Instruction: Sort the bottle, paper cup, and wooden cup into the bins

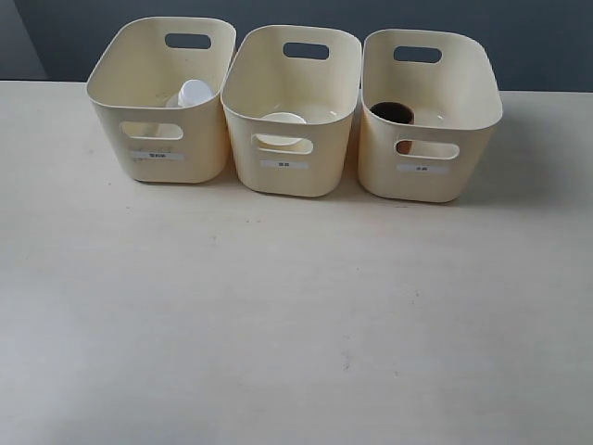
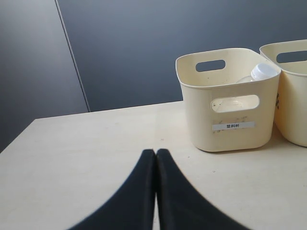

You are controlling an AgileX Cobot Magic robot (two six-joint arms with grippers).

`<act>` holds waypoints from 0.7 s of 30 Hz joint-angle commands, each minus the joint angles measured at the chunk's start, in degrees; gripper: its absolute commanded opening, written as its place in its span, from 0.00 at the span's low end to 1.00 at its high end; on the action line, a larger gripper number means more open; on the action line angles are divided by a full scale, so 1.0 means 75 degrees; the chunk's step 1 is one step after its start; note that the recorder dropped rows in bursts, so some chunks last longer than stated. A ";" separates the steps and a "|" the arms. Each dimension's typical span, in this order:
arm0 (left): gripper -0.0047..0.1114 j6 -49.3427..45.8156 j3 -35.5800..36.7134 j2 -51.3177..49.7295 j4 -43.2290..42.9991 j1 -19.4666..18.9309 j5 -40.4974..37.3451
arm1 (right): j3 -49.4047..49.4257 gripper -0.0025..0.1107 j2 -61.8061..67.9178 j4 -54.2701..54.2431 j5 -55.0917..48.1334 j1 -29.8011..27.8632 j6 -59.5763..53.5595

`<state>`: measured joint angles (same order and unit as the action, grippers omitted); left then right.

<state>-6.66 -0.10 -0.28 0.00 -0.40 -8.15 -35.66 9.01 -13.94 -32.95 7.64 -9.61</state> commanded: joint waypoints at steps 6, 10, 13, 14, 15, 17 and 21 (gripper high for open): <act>0.04 0.0011 0.0014 0.0038 0.0000 -0.0004 0.0053 | 0.2533 0.01 -0.1201 0.0428 0.2685 -0.0081 -0.0005; 0.04 0.0011 0.0014 0.0038 0.0000 -0.0004 0.0053 | 0.3233 0.01 -0.1201 0.0370 0.3198 -0.0370 -0.0005; 0.04 0.0011 0.0014 0.0038 0.0000 -0.0004 0.0053 | 0.3662 0.01 -0.1201 0.0403 0.3524 -0.0475 -0.0024; 0.04 0.0011 0.0014 0.0038 0.0000 -0.0004 0.0053 | 0.3780 0.01 -0.1201 0.0443 0.3580 -0.0475 -0.0024; 0.04 0.0011 0.0014 0.0038 0.0000 -0.0004 0.0053 | 0.3898 0.01 -0.1201 0.0458 0.3638 -0.0475 -0.0024; 0.04 0.0011 0.0014 0.0038 0.0000 -0.0004 0.0053 | 0.4116 0.01 -0.1201 0.0510 0.3713 -0.0475 -0.0041; 0.04 0.0011 0.0014 0.0038 0.0000 -0.0004 0.0053 | 0.4701 0.01 -0.1201 0.0561 0.4232 -0.0475 -0.0061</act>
<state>-6.66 -0.10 -0.28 0.00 -0.40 -8.15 -2.96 0.31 -10.49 -4.45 4.37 -9.61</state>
